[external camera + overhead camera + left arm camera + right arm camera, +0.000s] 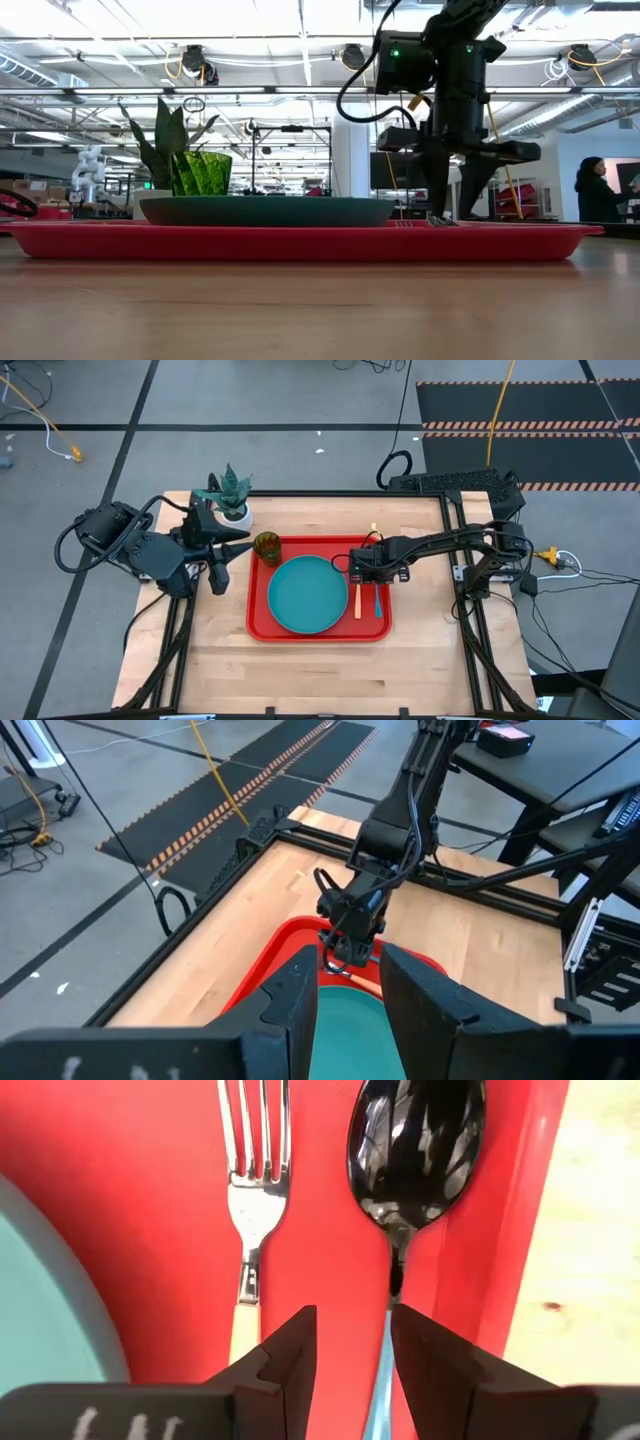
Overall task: Pick and place plate/cup/fork/spoon on tray
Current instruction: Adjust the blue spoon
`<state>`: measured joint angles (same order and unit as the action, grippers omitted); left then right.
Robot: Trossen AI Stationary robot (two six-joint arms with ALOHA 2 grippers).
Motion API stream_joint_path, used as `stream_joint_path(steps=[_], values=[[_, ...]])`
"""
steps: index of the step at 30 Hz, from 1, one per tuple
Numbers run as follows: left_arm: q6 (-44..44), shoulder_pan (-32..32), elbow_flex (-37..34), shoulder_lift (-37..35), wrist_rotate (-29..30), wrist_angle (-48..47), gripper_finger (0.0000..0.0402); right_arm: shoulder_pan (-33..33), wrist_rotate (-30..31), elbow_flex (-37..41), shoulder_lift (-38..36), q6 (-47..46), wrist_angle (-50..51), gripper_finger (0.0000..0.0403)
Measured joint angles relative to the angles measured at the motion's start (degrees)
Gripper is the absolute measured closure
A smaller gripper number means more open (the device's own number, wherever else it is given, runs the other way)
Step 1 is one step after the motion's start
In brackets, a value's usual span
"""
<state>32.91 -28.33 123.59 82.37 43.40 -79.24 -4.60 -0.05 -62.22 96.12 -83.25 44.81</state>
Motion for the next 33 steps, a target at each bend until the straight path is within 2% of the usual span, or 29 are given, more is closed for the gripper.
stream_joint_path(steps=[33], values=[[0.9, 0.0, 0.0, 0.0, -0.6, 0.0, 0.0289, 2.5, 1.5, 2.9, 0.1, -1.5, -0.1, 0.028]])
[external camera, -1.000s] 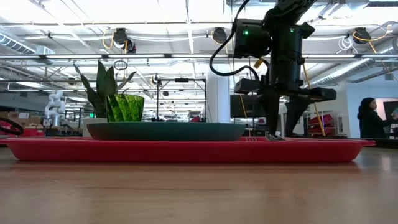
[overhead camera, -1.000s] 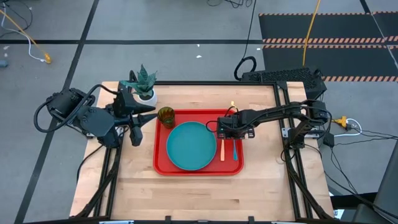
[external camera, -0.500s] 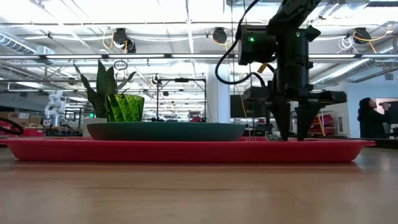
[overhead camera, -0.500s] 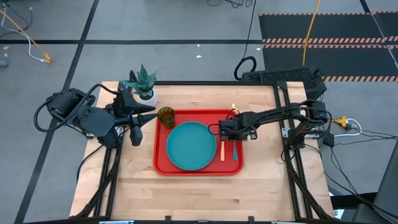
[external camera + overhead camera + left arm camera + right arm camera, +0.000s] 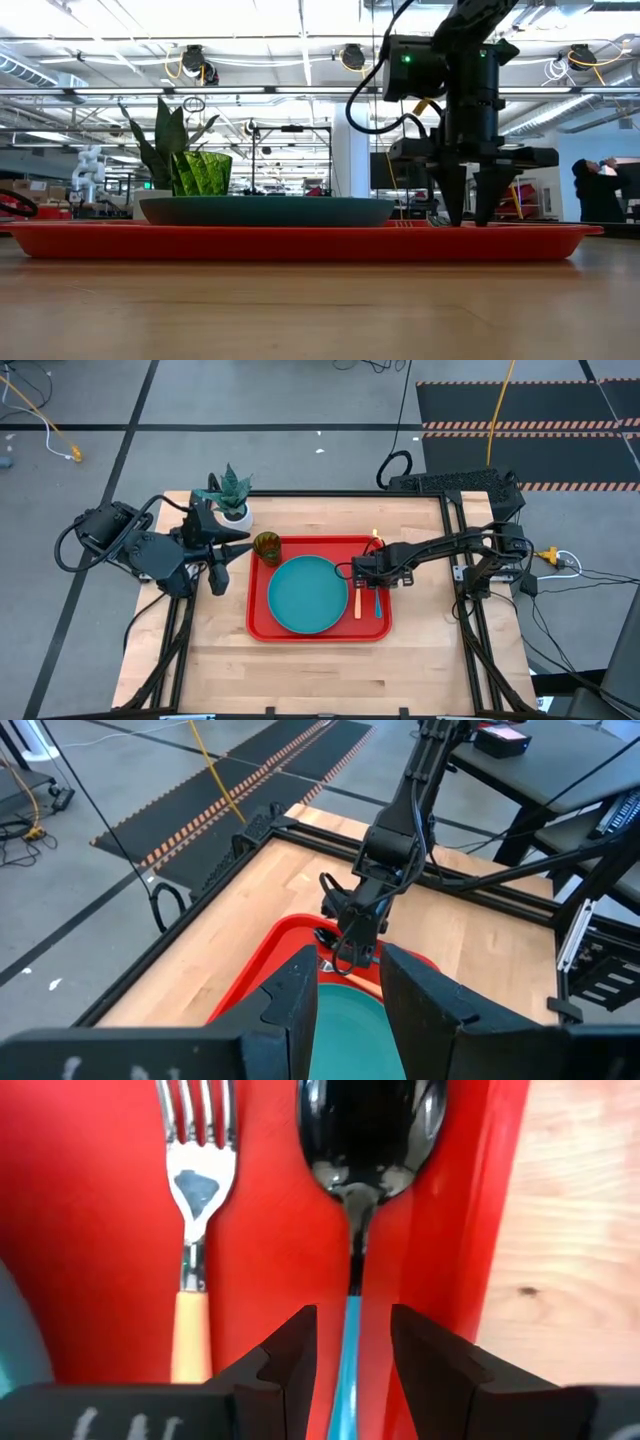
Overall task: Pick and place plate/cup/fork/spoon on tray
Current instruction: Adjust the blue spoon
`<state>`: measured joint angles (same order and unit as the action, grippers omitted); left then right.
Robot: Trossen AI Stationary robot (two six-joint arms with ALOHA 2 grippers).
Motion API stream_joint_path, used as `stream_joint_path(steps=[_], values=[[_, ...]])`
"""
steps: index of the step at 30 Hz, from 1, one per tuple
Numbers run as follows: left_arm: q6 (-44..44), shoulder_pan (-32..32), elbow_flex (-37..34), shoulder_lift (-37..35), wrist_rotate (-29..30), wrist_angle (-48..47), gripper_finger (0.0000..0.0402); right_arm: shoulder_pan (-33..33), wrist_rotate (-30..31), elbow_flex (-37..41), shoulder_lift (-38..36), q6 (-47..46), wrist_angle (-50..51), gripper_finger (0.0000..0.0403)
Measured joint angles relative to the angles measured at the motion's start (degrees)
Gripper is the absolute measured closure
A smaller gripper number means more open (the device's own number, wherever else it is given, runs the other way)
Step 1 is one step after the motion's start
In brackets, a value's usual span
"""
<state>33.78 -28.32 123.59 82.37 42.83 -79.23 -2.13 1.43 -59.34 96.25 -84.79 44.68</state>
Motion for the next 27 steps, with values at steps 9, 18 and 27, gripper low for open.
stream_joint_path(steps=[9, 18, 27], values=[[0.2, 0.0, 0.0, 0.0, -0.3, 0.0, 0.0289, 0.0, -0.2, 2.2, 0.0, -1.5, -3.2, 0.028], [0.0, 0.0, 0.0, 0.0, -0.3, 0.0, 0.0289, 0.0, -1.6, 2.2, 0.0, -1.6, -5.7, 0.028], [-0.6, 0.0, 0.0, 0.0, -0.3, 0.0, 0.0289, 0.0, -1.7, 2.2, 0.0, -3.0, -6.3, 0.028]])
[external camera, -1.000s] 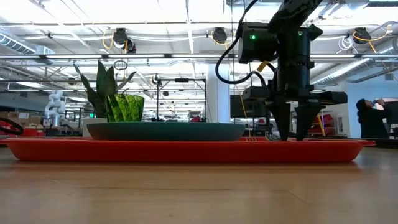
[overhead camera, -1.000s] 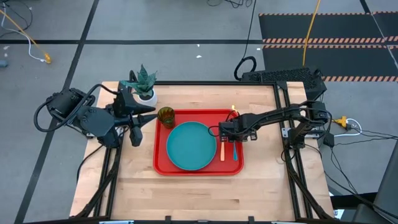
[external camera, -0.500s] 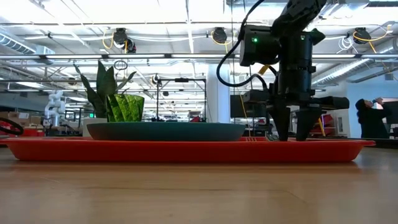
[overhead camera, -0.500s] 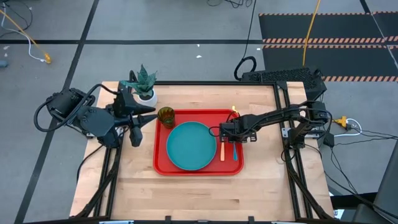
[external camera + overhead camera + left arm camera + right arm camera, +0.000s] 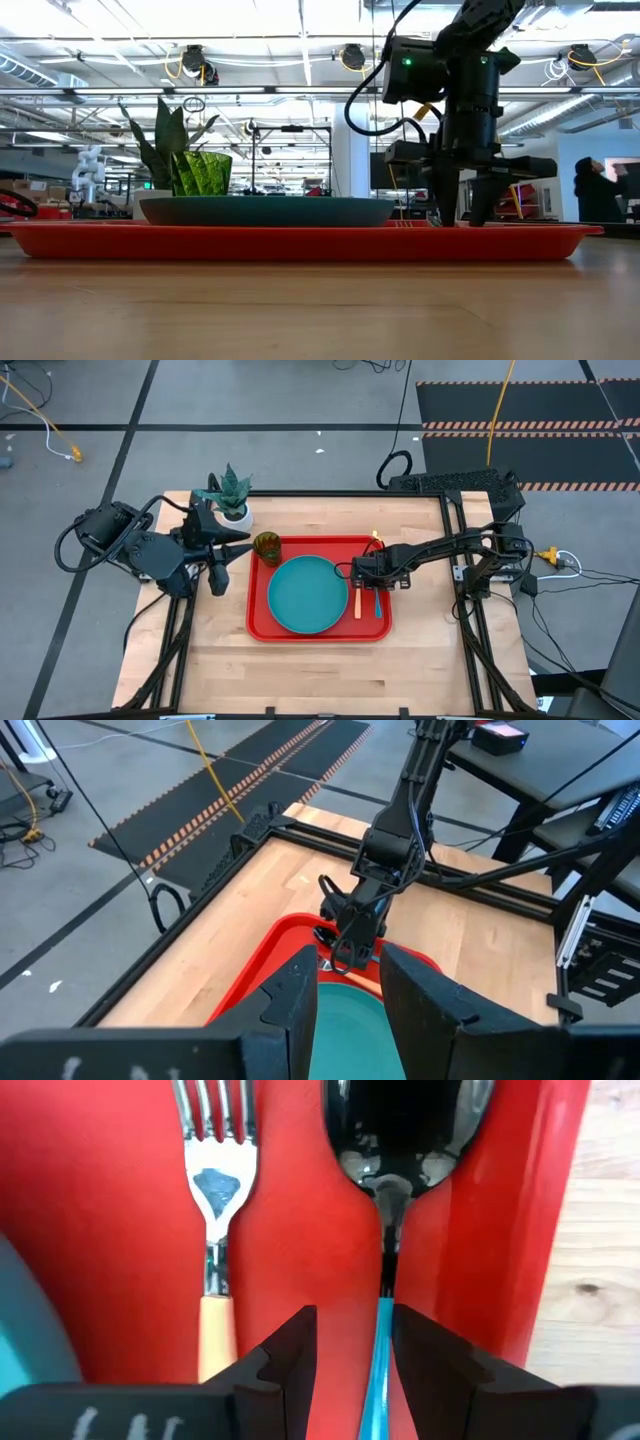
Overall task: Pick and place plate/cup/fork/spoon on tray
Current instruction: Adjust the blue spoon
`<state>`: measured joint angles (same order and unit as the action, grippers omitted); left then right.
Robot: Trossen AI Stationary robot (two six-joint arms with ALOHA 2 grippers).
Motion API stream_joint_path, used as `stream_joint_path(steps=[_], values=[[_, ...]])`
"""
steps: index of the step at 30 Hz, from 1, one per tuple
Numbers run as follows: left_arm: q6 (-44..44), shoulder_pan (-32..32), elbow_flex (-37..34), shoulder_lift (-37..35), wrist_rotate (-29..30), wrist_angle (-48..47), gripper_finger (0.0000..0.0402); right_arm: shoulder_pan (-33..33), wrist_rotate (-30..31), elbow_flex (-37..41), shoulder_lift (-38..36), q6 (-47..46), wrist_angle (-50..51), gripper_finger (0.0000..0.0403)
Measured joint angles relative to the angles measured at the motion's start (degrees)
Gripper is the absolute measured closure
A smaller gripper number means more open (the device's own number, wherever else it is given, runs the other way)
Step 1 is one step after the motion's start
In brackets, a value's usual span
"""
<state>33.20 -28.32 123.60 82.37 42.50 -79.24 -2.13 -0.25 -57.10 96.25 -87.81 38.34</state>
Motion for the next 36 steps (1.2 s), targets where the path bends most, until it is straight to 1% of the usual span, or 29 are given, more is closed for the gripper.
stream_joint_path(steps=[7, 13, 21, 27, 31, 36], values=[[0.0, 0.0, 0.0, 0.0, 0.0, -0.2, 0.0289, 0.0, 0.0, 0.0, 0.0, 0.0, -2.1, 0.028], [0.0, 0.0, 0.0, 0.0, 0.0, -0.2, 0.0289, 0.0, 0.0, 0.0, 0.0, 0.1, -1.0, 0.028], [0.1, 0.0, 0.0, 0.0, 0.0, -0.2, 0.0289, -0.1, 2.0, 0.0, 0.0, 3.0, 0.9, 0.028], [0.5, 0.0, 0.0, 0.0, 0.0, -0.2, 0.0289, -0.1, 3.2, 0.0, 0.0, 3.2, 0.9, 0.028], [0.5, 0.0, 0.0, 0.0, 0.0, -0.2, 0.0289, -0.1, 3.2, 0.0, 0.0, 3.5, 0.8, 0.0293], [0.5, 0.0, 0.0, 0.0, 0.0, -0.2, 0.0289, 0.0, 3.1, 0.0, 0.0, 3.5, 0.0, 0.0324]])
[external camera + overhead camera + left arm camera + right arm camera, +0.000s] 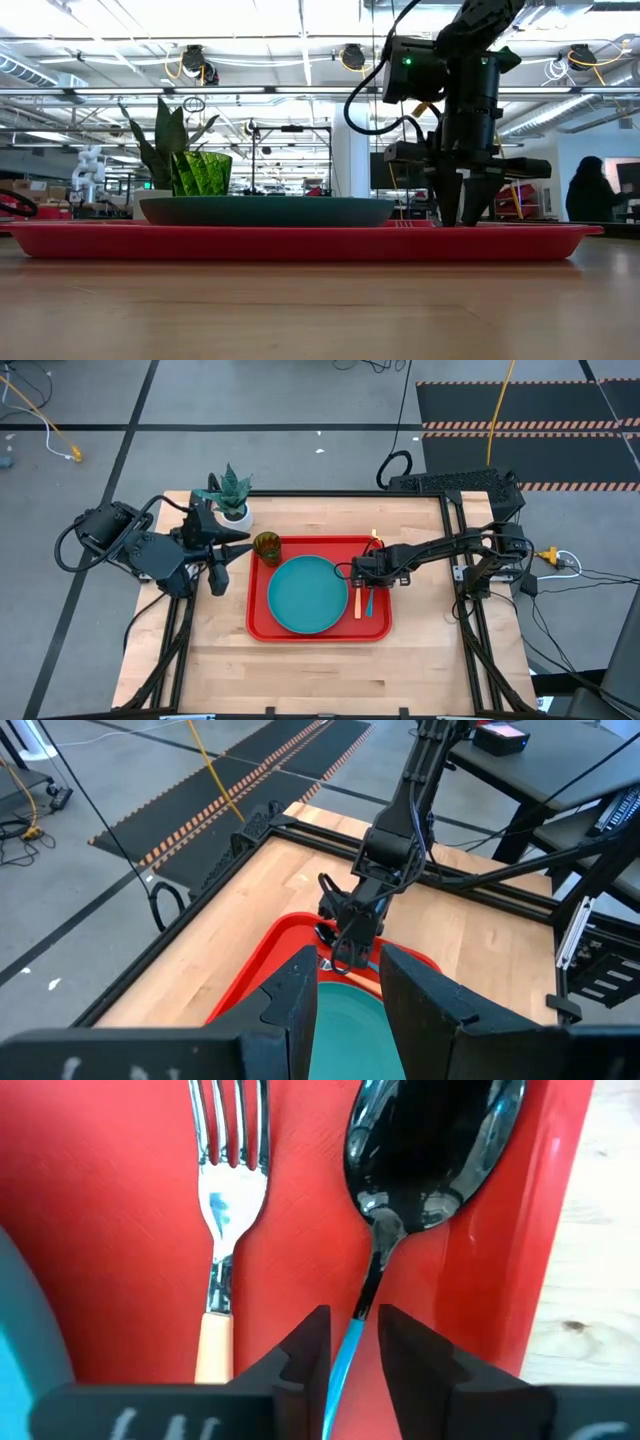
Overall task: Pick and place plate/cup/fork/spoon on tray
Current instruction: Adjust the blue spoon
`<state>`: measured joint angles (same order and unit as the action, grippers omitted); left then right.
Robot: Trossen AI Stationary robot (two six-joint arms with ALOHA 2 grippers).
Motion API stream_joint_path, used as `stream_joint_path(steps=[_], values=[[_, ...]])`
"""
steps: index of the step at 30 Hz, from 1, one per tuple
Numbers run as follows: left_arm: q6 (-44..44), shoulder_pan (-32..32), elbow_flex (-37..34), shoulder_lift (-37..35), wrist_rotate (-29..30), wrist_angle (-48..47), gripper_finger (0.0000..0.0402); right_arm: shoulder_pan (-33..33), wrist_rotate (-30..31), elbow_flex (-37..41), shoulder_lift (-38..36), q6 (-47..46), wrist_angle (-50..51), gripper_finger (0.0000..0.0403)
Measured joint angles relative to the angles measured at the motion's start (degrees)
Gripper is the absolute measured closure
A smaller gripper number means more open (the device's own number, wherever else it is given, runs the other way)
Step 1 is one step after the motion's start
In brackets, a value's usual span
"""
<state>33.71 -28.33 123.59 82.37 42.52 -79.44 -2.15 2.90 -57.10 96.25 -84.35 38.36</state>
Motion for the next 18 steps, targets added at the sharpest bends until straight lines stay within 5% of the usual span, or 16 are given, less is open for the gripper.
stream_joint_path(steps=[18], values=[[1.1, 0.0, 0.0, 0.0, 0.0, 0.0, 0.0289, 0.0, -1.3, 0.0, 0.0, 0.0, -0.8, 0.0382]])
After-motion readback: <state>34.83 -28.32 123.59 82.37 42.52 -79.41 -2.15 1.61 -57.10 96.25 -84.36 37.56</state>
